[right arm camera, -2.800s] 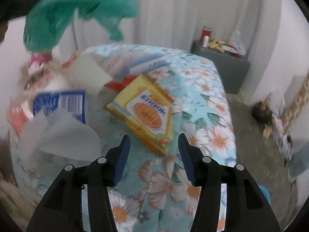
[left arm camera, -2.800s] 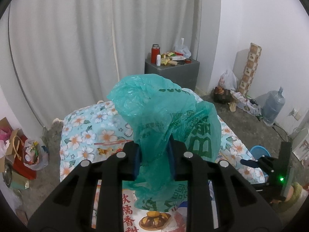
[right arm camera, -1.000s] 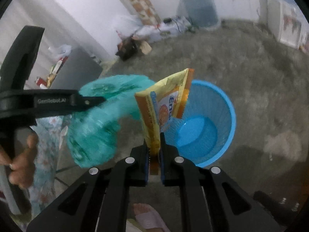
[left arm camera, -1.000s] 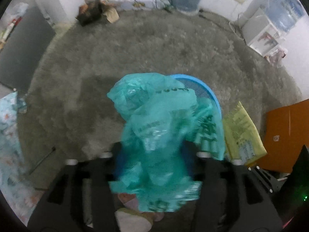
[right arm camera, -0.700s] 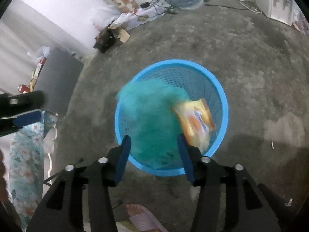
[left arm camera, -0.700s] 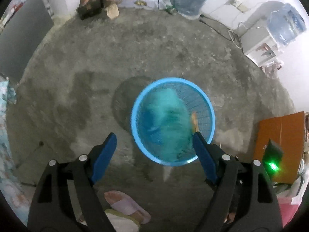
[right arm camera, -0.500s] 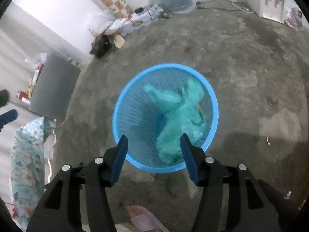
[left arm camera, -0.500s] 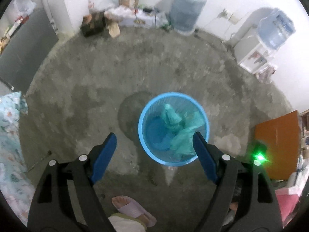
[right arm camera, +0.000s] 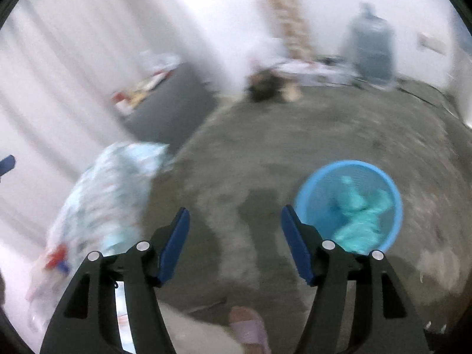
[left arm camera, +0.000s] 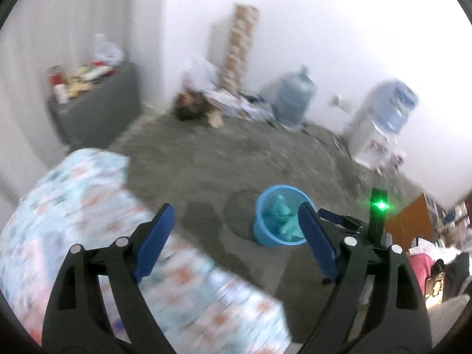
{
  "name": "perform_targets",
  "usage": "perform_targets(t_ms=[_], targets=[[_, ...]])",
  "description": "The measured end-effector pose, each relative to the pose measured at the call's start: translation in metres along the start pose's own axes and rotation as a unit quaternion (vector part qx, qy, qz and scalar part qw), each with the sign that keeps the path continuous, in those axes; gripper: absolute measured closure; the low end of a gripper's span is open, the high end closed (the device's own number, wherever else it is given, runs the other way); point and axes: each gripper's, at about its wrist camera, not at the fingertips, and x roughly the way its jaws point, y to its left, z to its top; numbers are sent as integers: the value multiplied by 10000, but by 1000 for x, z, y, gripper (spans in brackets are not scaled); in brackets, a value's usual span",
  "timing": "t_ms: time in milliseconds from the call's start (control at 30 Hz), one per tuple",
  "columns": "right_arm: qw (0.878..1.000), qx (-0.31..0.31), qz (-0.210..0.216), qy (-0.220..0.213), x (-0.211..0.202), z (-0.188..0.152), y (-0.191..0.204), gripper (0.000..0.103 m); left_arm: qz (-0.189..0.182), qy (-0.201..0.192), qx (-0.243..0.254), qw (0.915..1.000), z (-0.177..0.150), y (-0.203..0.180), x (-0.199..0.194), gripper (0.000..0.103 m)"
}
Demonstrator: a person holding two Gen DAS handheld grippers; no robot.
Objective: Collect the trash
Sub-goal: 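Grasp the white tissue with the left gripper while the right gripper grasps the red snack bag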
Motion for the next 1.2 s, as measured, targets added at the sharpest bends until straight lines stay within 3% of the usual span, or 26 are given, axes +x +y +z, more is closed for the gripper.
perform_targets(t_ms=[133, 233, 433, 633, 900, 1033, 1133, 1200], targets=[[9954, -640, 602, 372, -5, -7, 68, 40, 768, -426, -13, 9961, -58, 37, -86, 17], [9872, -1082, 973, 654, -8, -19, 110, 40, 1223, -561, -176, 9908, -105, 53, -127, 16], [9701, -1587, 1469, 1107, -8, -40, 169, 40, 1333, -928, -950, 9821, -191, 69, -170, 16], [9578, -1686, 1715, 1575, 6, -57, 207, 40, 1403, -1040, -814, 9813, -247, 38, -175, 16], [9435, -1514, 2068, 2102, 34, -67, 251, 40, 1853, -871, -163, 9787, -274, 7, -149, 16], [9338, -1351, 2348, 2336, 38, -74, 261, 40, 2139, -633, 93, 9748, -286, -1, -132, 25], [9322, -1339, 2304, 2448, 43, -80, 266, 40, 2464, -383, 401, 9676, -294, -8, -116, 33], [9312, -1292, 2281, 2531, 46, -82, 267, 40, 2751, -304, 768, 9579, -297, -15, -106, 34]])
